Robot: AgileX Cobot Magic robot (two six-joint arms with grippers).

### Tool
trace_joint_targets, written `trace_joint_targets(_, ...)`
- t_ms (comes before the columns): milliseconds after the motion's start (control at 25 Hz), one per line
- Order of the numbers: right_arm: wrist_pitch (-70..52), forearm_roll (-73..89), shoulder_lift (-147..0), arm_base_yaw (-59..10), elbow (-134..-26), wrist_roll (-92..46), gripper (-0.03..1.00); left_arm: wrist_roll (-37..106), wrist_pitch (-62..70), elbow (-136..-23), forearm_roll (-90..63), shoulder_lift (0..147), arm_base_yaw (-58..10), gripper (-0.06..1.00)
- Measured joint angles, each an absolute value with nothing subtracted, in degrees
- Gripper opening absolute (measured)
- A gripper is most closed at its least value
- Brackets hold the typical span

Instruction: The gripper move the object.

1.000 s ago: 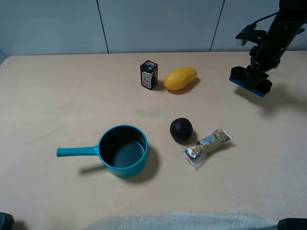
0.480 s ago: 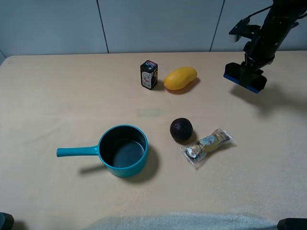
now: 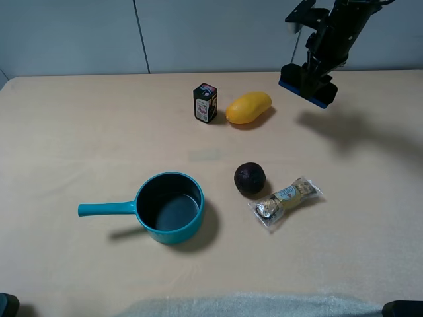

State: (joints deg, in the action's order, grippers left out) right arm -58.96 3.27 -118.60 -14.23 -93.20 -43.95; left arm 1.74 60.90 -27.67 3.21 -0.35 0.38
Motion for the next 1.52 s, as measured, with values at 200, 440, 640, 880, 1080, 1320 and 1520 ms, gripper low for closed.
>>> trace_joint_targets(200, -59.9, 3.1, -118.6, -17.2, -93.2, -44.0, 0.41, 1.7, 60.9, -27.7, 3.2, -0.3, 0.4, 0.70)
trace_joint_targets(440, -61.0, 3.0, -118.6, -20.8, -93.2, -43.7, 0.41, 1.7, 60.9, -27.7, 3.2, -0.3, 0.4, 0.70)
trace_joint_targets(640, -61.1, 3.0, -118.6, -24.5, -93.2, -43.7, 0.41, 1.7, 60.9, -27.7, 3.2, -0.3, 0.4, 0.70)
trace_joint_targets(880, -61.1, 3.1, -118.6, -29.6, -93.2, -43.7, 0.41, 1.7, 60.9, -27.7, 3.2, -0.3, 0.4, 0.70)
trace_joint_targets(1080, -61.1, 3.1, -118.6, -33.9, -93.2, -43.6, 0.41, 1.7, 60.9, -27.7, 3.2, -0.3, 0.4, 0.70)
trace_joint_targets(1320, -61.1, 3.1, -118.6, -39.4, -93.2, -43.3, 0.41, 1.7, 60.9, -27.7, 3.2, -0.3, 0.4, 0.70)
trace_joint_targets(1520, -61.0, 3.3, -118.6, -43.0, -93.2, -43.2, 0.41, 1.7, 60.9, -27.7, 3.2, -0.3, 0.4, 0.70)
